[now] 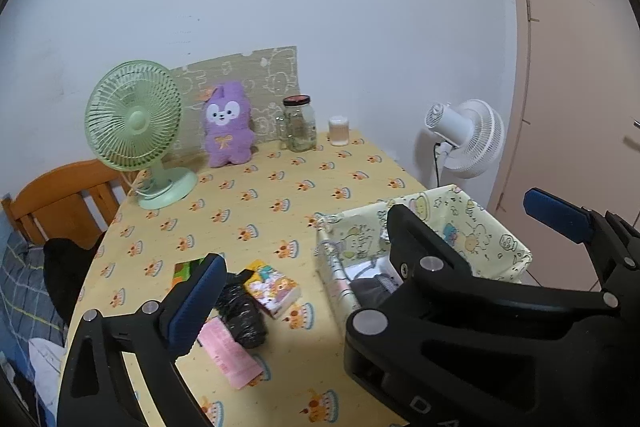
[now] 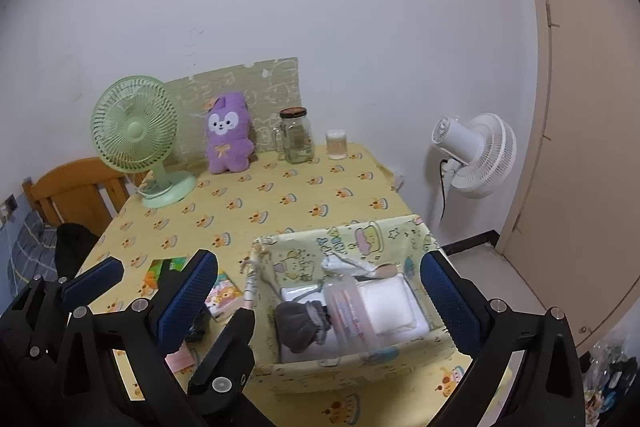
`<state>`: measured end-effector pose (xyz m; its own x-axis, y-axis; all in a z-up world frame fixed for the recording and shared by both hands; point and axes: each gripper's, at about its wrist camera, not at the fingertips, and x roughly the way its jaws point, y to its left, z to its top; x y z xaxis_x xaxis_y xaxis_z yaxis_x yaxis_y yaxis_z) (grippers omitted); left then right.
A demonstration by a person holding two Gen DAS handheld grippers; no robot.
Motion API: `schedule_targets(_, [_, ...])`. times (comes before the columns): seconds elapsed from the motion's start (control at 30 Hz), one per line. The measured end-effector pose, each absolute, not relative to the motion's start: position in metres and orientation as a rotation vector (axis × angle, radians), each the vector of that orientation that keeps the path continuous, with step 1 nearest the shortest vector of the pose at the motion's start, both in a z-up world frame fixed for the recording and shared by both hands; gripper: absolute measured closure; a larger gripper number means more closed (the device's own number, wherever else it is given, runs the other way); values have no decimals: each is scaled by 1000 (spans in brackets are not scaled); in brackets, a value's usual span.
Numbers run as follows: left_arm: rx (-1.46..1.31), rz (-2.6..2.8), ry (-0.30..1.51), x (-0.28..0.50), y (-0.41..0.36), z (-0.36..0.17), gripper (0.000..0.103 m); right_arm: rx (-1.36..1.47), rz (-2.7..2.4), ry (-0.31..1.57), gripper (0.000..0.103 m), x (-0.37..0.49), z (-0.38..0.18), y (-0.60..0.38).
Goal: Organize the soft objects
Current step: 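Withdraw both grippers from the box toward the remaining items on the table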
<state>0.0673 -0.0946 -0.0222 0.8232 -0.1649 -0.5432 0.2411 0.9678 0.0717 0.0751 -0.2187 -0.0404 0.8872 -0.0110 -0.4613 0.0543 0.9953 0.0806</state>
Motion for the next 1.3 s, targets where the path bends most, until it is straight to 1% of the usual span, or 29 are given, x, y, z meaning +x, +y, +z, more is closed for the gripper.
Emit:
schedule_targets(0.63, [100, -129, 554, 58, -43, -27, 5, 54, 76, 474, 1, 79, -45, -162])
schedule_targets(0.87, [79, -104, 552, 59, -25, -39, 6, 36, 126, 476, 6, 83, -58, -145])
schedule_targets(1.3, [39, -40, 617, 68, 6, -69, 6, -15, 211, 506, 16, 97, -85, -108])
